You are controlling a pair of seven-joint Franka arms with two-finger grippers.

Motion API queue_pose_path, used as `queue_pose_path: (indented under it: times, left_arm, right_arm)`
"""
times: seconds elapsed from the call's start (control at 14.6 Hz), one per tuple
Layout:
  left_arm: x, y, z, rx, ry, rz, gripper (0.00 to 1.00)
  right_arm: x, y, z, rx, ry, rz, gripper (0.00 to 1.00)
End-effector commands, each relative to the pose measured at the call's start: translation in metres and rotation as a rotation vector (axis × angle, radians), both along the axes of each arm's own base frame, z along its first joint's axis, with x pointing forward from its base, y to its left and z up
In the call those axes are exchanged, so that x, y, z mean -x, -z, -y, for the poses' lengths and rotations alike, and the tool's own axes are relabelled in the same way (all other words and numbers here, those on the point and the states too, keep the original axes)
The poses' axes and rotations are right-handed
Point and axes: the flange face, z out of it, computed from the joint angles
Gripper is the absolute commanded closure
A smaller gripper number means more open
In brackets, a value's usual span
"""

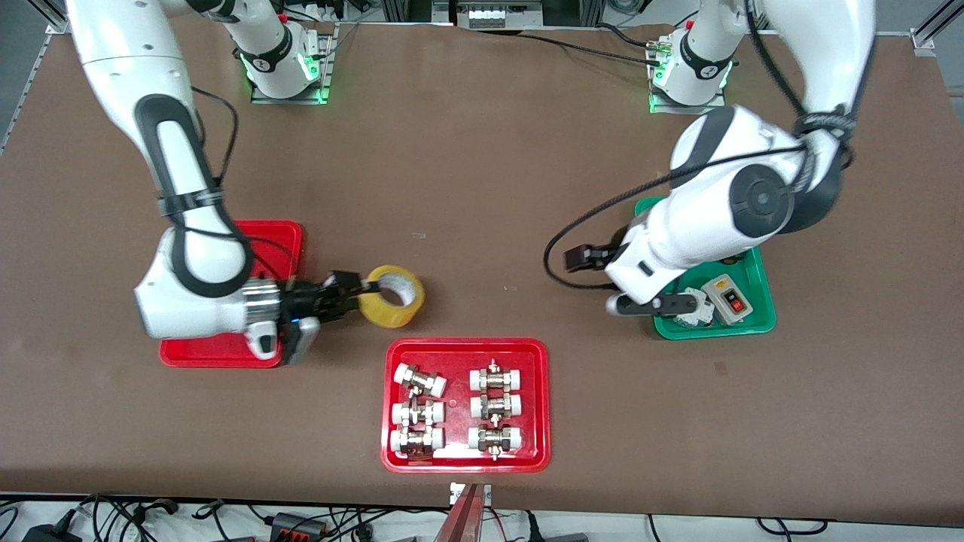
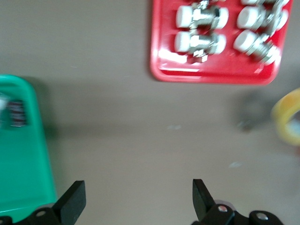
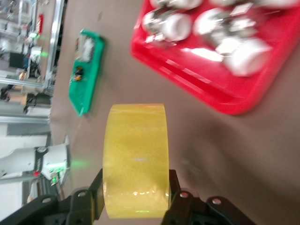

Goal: Left arm passes tape to right arm into tray
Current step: 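Open the left gripper and withdraw it while the right gripper holds the tape, then lower the tape into the empty red tray with the right gripper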

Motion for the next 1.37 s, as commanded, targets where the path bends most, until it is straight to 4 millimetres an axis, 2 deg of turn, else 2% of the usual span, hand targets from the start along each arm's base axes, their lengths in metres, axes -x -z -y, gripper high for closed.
queue_pose_path:
  times: [0.0,0.14,0.27,0.48,0.62,0.75,0.89,0.96,1.03,1.09,1.16,1.23,1.3]
  left_arm:
    - [0.005,-0.023,-0.046,-0.044,0.116,0.002,0.00]
    - [0.007,-0.038,-0.094,-0.093,0.145,-0.027,0.00]
    - [0.011,-0.051,-0.138,-0.206,0.226,-0.040,0.00]
    - [0.014,-0.068,-0.175,-0.312,0.202,-0.044,0.00]
    - [0.006,-0.109,-0.185,-0.304,0.167,0.037,0.00]
    - [0.005,-0.116,-0.185,-0.304,0.161,0.048,0.00]
    - [0.006,-0.117,-0.186,-0.300,0.148,0.053,0.00]
    - [0.006,-0.119,-0.188,-0.298,0.140,0.056,0.00]
    - [0.006,-0.119,-0.199,-0.298,0.122,0.055,0.00]
    - [0.009,-0.116,-0.214,-0.292,0.102,0.039,0.00]
    - [0.014,-0.114,-0.229,-0.268,0.078,0.034,0.00]
    - [0.020,-0.113,-0.236,-0.254,0.063,0.042,0.00]
    - [0.022,-0.115,-0.238,-0.260,0.058,0.064,0.00]
  right_arm:
    - [-0.009,-0.007,0.083,-0.031,0.076,-0.024,0.75]
    - [-0.008,-0.006,0.132,-0.045,0.133,-0.055,0.75]
    - [0.002,0.003,0.184,-0.062,0.186,-0.093,0.75]
    - [0.018,0.010,0.243,-0.011,0.195,-0.133,0.74]
    - [0.024,0.027,0.259,0.006,0.199,-0.162,0.74]
    - [0.031,0.053,0.274,-0.002,0.219,-0.199,0.72]
    - [0.035,0.059,0.282,-0.006,0.229,-0.211,0.71]
    - [0.036,0.059,0.282,-0.010,0.227,-0.215,0.63]
    - [0.036,0.059,0.282,-0.011,0.226,-0.217,0.38]
    - [0.039,0.062,0.287,-0.009,0.231,-0.224,0.33]
    - [0.043,0.065,0.292,0.001,0.230,-0.234,0.13]
    - [0.044,0.066,0.296,0.005,0.230,-0.233,0.00]
    - [0.045,0.066,0.297,0.012,0.228,-0.234,0.00]
